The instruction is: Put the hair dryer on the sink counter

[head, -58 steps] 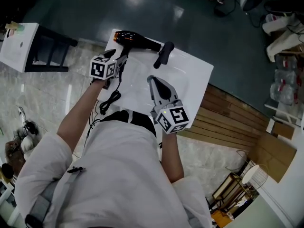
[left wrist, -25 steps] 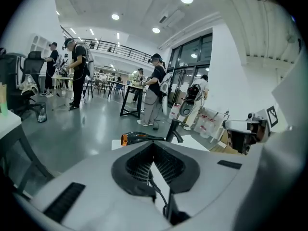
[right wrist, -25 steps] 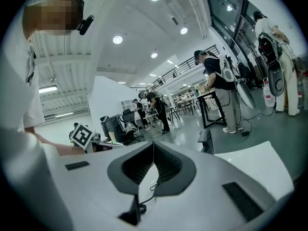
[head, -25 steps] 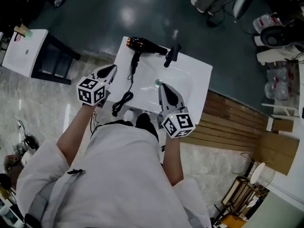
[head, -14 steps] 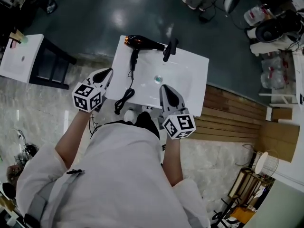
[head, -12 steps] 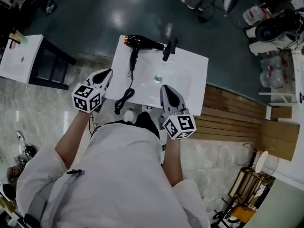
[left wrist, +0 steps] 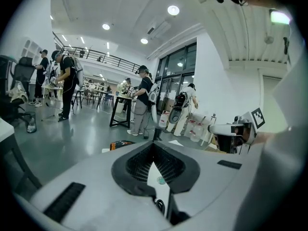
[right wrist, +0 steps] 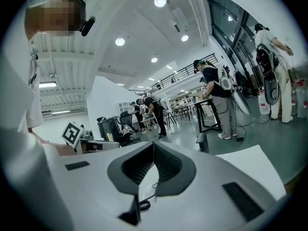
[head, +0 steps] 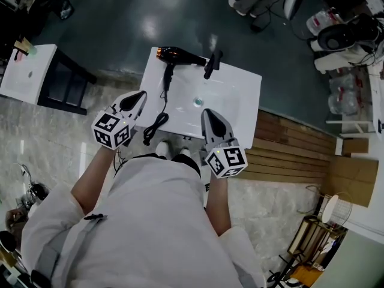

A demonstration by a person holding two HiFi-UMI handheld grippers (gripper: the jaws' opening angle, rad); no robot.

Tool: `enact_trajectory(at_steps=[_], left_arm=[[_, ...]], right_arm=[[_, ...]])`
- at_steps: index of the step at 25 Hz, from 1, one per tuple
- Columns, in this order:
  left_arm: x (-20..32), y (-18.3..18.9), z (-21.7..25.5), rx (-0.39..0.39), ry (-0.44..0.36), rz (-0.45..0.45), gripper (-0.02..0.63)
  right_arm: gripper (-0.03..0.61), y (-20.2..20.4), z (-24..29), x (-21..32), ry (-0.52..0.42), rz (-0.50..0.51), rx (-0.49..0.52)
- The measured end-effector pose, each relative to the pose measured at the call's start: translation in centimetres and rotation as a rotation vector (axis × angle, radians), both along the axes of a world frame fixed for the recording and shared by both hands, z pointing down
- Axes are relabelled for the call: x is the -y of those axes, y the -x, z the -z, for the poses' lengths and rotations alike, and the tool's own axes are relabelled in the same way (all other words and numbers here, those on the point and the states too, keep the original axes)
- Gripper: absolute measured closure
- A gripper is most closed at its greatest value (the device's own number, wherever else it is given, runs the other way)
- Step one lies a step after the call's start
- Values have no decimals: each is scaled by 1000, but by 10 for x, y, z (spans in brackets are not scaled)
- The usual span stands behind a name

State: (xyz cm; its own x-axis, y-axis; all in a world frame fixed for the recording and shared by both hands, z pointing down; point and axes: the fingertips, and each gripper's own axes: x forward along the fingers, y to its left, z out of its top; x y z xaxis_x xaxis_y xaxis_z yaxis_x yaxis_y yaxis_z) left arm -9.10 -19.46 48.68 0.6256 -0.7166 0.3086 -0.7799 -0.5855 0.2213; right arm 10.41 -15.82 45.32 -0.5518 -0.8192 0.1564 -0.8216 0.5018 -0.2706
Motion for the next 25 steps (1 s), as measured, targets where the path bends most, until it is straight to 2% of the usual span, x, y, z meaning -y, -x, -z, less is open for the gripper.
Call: enact_trajectory(at_steps=[5,13,19,25], left_arm=[[-1,-10,19,-36,-46,37,611],[-6,-25,40,-50,-101,112,611],[-6,-25,51,-47,-133,174,611],[-1,-31,62,-15,-178,192,611]], right_arm=[[571,-7,11,3,-15,55,-2],[571,-30,28,10,-40,120,-6],[571,-40,37,19,-71,133,7],[571,-42,45,29,-105,155,15]])
